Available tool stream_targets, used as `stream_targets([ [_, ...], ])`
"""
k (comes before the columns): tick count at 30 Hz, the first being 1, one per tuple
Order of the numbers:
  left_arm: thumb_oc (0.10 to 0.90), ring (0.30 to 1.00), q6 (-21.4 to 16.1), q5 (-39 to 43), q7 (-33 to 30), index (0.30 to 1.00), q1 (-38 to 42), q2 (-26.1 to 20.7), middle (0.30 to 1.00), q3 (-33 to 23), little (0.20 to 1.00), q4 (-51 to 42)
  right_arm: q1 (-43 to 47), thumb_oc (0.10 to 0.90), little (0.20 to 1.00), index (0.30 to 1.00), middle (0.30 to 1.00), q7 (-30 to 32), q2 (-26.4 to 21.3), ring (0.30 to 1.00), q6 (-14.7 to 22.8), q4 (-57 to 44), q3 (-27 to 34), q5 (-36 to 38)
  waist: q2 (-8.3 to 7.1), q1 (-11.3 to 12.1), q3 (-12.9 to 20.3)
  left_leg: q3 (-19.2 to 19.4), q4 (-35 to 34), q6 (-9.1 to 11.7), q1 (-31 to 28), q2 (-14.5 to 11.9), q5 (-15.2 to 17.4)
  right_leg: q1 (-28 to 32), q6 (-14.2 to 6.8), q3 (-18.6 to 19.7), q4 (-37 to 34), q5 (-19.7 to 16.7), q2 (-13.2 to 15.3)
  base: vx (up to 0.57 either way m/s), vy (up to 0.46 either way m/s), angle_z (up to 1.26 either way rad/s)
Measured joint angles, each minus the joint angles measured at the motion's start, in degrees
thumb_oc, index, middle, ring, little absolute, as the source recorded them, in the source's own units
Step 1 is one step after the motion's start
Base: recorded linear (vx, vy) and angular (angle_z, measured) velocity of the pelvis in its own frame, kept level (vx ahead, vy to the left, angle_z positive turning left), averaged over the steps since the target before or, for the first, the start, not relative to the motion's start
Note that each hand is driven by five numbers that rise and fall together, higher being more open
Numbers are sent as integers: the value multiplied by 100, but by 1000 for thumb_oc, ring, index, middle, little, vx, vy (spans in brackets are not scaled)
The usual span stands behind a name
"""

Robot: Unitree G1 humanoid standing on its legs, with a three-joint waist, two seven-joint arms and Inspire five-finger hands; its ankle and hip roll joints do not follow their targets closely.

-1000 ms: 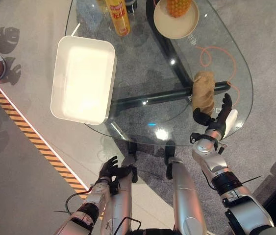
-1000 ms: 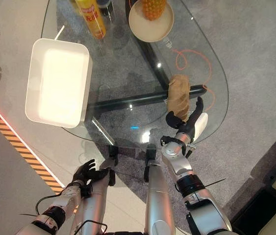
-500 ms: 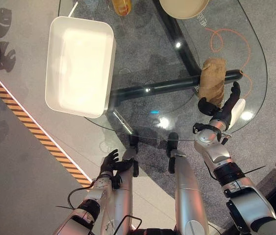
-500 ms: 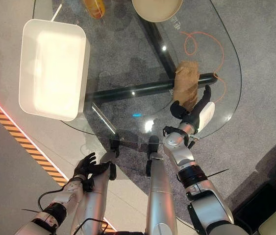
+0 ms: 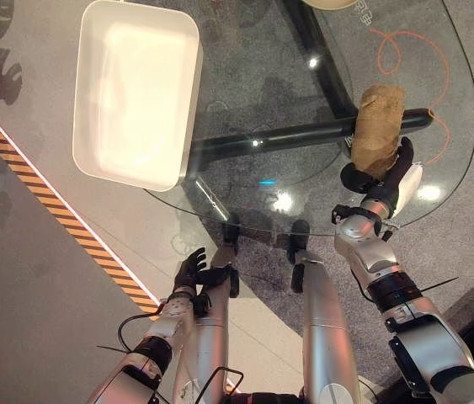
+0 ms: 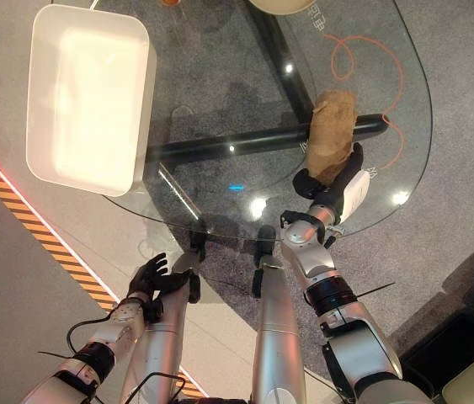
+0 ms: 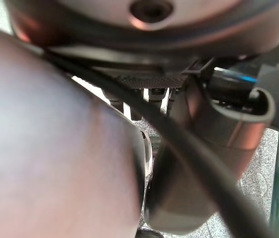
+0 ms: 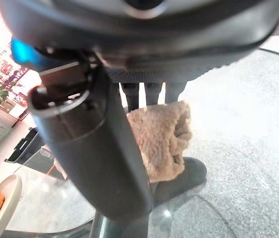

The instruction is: Wipe the table with a cloth and put it in the basket.

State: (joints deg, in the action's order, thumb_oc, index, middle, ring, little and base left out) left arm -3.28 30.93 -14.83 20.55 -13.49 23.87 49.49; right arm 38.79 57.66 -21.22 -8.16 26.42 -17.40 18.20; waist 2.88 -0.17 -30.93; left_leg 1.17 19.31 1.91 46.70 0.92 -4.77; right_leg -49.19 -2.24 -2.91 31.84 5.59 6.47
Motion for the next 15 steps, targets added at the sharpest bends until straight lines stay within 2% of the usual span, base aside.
stream_targets([
  [13, 800, 900, 16, 13, 2, 900, 37, -11, 900, 3, 900, -17, 281, 800, 900, 900, 900, 27, -62, 900, -15, 234, -17, 59, 0, 6, 0, -37, 81, 17, 85, 8, 10, -35, 25, -38, 27, 13, 15, 0, 0, 0],
  [14, 800, 900, 15, 22, 2, 900, 50, -11, 900, 3, 900, -19, 330, 676, 776, 794, 794, 33, -99, 794, -41, 249, -17, 139, 1, 13, 1, -39, 82, 17, 106, 10, 9, -55, 26, -39, 23, 14, 15, 0, 0, 0],
  [15, 800, 900, 15, 41, 3, 900, 67, -17, 900, 2, 900, -20, 373, 479, 579, 625, 625, 41, -130, 625, -48, 250, -17, 184, 3, 14, 2, -45, 89, 19, 145, 11, 7, -87, 24, -45, 25, 11, 16, 0, 0, 0],
])
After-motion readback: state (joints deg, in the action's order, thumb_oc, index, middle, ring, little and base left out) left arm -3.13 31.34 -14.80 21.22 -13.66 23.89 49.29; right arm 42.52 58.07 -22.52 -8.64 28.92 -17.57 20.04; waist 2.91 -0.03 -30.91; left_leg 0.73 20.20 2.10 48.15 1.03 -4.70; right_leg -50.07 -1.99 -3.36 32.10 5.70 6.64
